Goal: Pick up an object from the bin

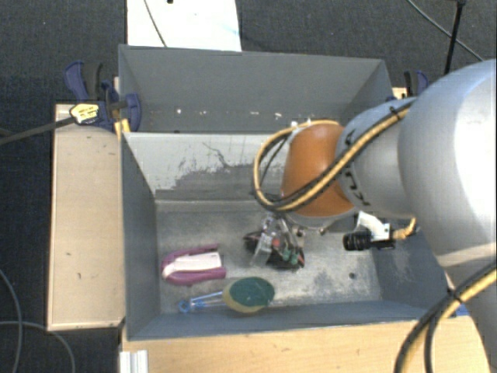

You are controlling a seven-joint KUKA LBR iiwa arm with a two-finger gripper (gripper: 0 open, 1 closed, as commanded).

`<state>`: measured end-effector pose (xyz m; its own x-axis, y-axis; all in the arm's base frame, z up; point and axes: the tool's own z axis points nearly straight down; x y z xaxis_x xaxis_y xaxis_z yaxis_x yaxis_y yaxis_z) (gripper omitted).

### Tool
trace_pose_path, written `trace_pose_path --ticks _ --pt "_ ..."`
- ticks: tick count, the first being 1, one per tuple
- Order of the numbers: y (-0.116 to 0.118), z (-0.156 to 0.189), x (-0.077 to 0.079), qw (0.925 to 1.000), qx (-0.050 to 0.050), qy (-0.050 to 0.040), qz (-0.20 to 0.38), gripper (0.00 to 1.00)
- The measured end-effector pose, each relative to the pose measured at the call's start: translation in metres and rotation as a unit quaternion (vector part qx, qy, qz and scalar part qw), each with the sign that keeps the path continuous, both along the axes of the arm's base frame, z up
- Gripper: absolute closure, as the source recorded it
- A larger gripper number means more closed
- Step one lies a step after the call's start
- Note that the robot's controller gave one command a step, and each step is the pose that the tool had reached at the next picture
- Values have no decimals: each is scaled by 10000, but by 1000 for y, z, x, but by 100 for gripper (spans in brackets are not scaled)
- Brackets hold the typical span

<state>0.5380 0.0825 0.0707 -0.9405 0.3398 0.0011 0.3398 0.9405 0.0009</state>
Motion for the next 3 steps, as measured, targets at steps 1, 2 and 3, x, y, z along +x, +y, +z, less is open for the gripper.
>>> trace_pose_path --ticks 1,2,3 --pt "-10 95 14 9999 -1 -51 -151 100" --pt "21 195 -11 9998 10 -47 -188 100" --pt "34 249 -37 9991 1 -38 430 100"
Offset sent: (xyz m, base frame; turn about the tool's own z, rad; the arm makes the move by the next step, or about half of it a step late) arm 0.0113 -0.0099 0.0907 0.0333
